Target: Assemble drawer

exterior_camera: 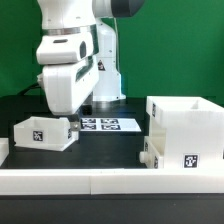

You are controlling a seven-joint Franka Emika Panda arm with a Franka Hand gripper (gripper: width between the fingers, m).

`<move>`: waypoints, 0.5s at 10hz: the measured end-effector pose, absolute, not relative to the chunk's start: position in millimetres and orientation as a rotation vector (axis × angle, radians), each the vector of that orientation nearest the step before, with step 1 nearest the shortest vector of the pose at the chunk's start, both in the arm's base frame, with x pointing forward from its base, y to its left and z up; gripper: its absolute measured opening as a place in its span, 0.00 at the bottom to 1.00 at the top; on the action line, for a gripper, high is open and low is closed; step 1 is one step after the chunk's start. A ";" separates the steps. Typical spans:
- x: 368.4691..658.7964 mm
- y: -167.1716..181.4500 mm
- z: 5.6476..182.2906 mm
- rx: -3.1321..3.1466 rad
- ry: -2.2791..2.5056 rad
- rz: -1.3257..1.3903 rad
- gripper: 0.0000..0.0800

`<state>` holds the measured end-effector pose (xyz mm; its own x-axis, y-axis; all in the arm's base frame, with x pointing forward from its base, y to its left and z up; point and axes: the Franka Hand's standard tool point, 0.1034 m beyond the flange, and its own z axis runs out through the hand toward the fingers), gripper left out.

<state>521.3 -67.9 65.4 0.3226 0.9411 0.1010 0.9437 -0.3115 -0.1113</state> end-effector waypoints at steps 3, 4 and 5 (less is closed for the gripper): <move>510.9 -83.2 67.8 -2.680 -1.399 -0.055 0.81; 503.7 -87.4 69.5 -2.772 -1.248 -0.065 0.81; 494.7 -91.5 68.4 -2.834 -1.115 -0.067 0.81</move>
Offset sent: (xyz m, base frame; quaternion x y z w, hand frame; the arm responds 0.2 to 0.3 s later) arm -0.0330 -0.0282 0.0097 -0.0687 -0.0245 0.3250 0.9429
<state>494.7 -91.5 68.4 0.7319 0.6773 0.0756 0.6814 -0.7283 -0.0725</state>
